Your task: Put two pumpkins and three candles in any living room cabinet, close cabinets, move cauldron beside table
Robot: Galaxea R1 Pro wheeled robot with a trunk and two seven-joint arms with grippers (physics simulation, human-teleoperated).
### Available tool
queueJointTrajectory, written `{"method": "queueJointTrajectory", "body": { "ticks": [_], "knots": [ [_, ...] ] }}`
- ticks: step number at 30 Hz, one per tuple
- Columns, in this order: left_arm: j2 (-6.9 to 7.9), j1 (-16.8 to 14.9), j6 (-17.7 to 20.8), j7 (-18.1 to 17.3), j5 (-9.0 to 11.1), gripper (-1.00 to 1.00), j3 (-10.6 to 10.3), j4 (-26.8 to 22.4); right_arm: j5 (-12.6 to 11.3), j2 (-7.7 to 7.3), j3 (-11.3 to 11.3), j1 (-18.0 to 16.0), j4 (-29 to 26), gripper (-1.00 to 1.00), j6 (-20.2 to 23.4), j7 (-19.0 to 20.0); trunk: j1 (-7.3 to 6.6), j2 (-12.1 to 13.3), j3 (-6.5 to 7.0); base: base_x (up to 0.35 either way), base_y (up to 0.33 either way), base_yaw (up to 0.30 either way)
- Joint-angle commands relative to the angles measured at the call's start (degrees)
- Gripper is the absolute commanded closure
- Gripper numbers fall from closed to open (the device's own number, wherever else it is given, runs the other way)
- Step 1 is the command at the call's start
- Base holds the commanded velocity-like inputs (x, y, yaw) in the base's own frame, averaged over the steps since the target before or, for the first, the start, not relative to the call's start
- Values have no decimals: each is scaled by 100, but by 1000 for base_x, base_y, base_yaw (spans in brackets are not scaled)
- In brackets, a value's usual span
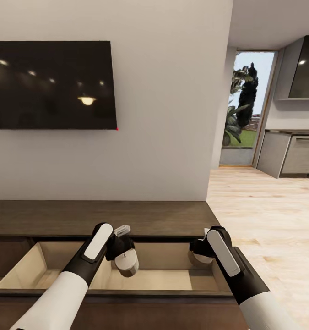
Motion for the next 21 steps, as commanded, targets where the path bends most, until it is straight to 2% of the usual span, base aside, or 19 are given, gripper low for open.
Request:
{"method": "queueJointTrajectory", "body": {
  "ticks": [1,4,6,15,21],
  "knots": [
    [1,-4,4,27,48,100,-8,-10,-57,-6,15,-5,6,100,10,-64,-1,-3,-7,0,0,0],
    [30,-2,2,-320,29,100,-18,21,-57,-4,15,-5,14,100,8,-64,-1,-3,-7,112,36,0],
    [36,2,2,-422,-24,100,-18,17,-57,2,15,-5,19,100,4,-64,-1,-3,-7,112,38,0],
    [44,4,8,-496,-96,100,-25,-17,-66,4,23,-5,50,100,27,-64,-1,-3,-7,16,5,0],
    [49,5,11,-500,-97,100,-22,-17,-76,3,186,-5,75,100,33,-64,23,-45,-47,0,0,0]
  ]
}}
